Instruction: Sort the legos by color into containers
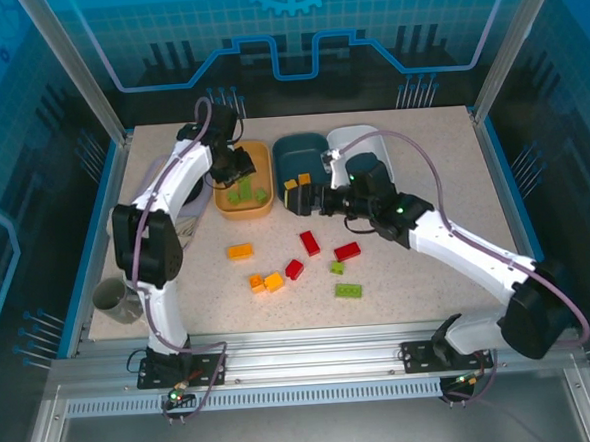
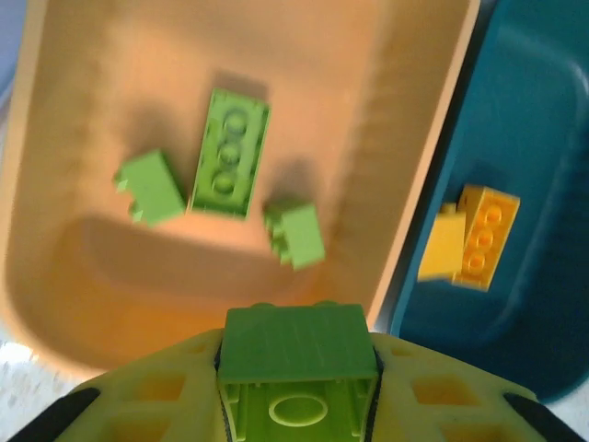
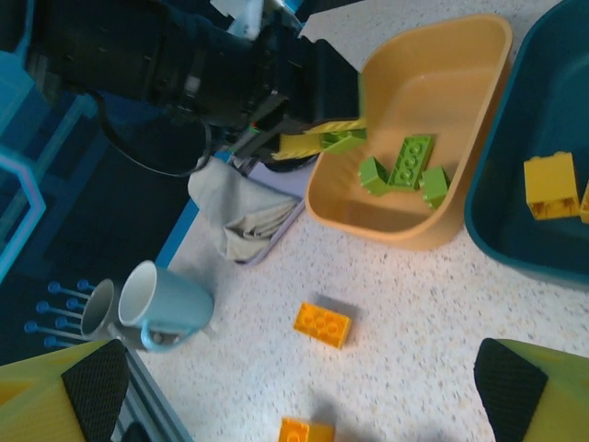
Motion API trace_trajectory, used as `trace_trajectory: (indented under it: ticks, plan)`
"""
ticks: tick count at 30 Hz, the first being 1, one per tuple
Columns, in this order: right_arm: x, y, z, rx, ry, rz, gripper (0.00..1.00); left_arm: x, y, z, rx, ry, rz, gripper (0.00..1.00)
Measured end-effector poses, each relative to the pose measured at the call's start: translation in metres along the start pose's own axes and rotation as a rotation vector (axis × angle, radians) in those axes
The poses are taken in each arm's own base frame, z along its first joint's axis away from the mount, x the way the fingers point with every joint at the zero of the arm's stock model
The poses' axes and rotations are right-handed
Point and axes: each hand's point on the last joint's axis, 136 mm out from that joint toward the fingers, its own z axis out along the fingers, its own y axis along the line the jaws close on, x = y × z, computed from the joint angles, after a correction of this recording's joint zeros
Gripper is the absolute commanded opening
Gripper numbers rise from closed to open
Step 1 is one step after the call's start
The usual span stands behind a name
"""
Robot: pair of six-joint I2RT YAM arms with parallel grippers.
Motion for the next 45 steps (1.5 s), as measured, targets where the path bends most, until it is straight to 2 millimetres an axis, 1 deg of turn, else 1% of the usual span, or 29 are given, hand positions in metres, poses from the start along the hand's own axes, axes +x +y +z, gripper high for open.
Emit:
trace_trajectory:
  ticks: [2, 4, 8, 11, 14, 16, 18, 20, 24, 27, 29, 30, 31, 33, 36, 37, 38, 39, 40, 41, 43, 45]
  plan:
    - [-0.009, -0.001, 0.010, 0.006, -0.004, 0.023, 1.00, -0.014, -0.002, 0.017, -0.004, 0.002, -0.004, 0.33]
    - [-0.017, -0.005, 0.015, 0.014, -0.009, 0.045, 1.00, -0.024, -0.005, 0.033, -0.004, 0.008, -0.003, 0.33]
    - [-0.033, -0.015, 0.019, 0.037, -0.030, 0.078, 1.00, -0.039, -0.014, 0.065, 0.002, 0.020, -0.006, 0.35]
    - [-0.036, -0.019, 0.017, 0.047, -0.034, 0.088, 1.00, -0.042, -0.017, 0.083, 0.008, 0.035, -0.010, 0.35]
    - [-0.034, -0.021, 0.017, 0.055, -0.025, 0.092, 1.00, -0.040, -0.017, 0.096, 0.009, 0.056, -0.013, 0.36]
    - [-0.032, -0.023, 0.017, 0.063, -0.016, 0.096, 1.00, -0.037, -0.015, 0.102, 0.004, 0.074, -0.020, 0.40]
    - [-0.030, -0.025, 0.017, 0.072, -0.006, 0.099, 1.00, -0.034, -0.013, 0.104, -0.001, 0.088, -0.027, 0.48]
    - [-0.026, -0.029, 0.016, 0.087, 0.006, 0.099, 1.00, -0.031, -0.013, 0.104, -0.003, 0.098, -0.042, 0.53]
    - [-0.022, -0.036, 0.015, 0.120, 0.021, 0.096, 1.00, -0.030, -0.011, 0.104, -0.006, 0.105, -0.046, 0.57]
    - [-0.020, -0.041, 0.014, 0.147, 0.027, 0.083, 0.99, -0.030, -0.012, 0.100, -0.008, 0.106, -0.046, 0.59]
    - [-0.019, -0.045, 0.012, 0.171, 0.028, 0.065, 0.99, -0.031, -0.014, 0.089, 0.000, 0.096, -0.045, 0.61]
    - [-0.019, -0.046, 0.010, 0.181, 0.028, 0.056, 0.99, -0.033, -0.016, 0.081, 0.008, 0.086, -0.043, 0.62]
    - [-0.018, -0.047, 0.008, 0.192, 0.028, 0.045, 0.99, -0.034, -0.019, 0.069, 0.020, 0.072, -0.043, 0.64]
    - [-0.018, -0.047, 0.002, 0.214, 0.024, 0.019, 0.98, -0.036, -0.025, 0.039, 0.051, 0.035, -0.047, 0.65]
    - [-0.016, -0.043, -0.009, 0.245, 0.020, -0.040, 0.98, -0.031, -0.034, -0.019, 0.115, -0.034, -0.046, 0.67]
    - [-0.013, -0.041, -0.011, 0.255, 0.026, -0.063, 0.97, -0.026, -0.036, -0.042, 0.143, -0.064, -0.043, 0.68]
    - [-0.009, -0.038, -0.014, 0.265, 0.035, -0.093, 0.96, -0.020, -0.039, -0.062, 0.170, -0.093, -0.039, 0.69]
    - [-0.003, -0.036, -0.015, 0.274, 0.050, -0.114, 0.95, -0.013, -0.040, -0.078, 0.191, -0.114, -0.032, 0.70]
    - [0.003, -0.034, -0.015, 0.282, 0.069, -0.139, 0.94, -0.001, -0.042, -0.095, 0.221, -0.137, -0.023, 0.70]
    - [0.011, -0.032, -0.015, 0.292, 0.093, -0.159, 0.93, 0.012, -0.043, -0.107, 0.245, -0.150, -0.016, 0.71]
    - [0.027, -0.034, -0.015, 0.317, 0.149, -0.191, 0.89, 0.045, -0.043, -0.122, 0.290, -0.161, 0.003, 0.71]
    - [0.043, -0.037, -0.012, 0.338, 0.205, -0.220, 0.86, 0.080, -0.037, -0.123, 0.309, -0.143, 0.018, 0.71]
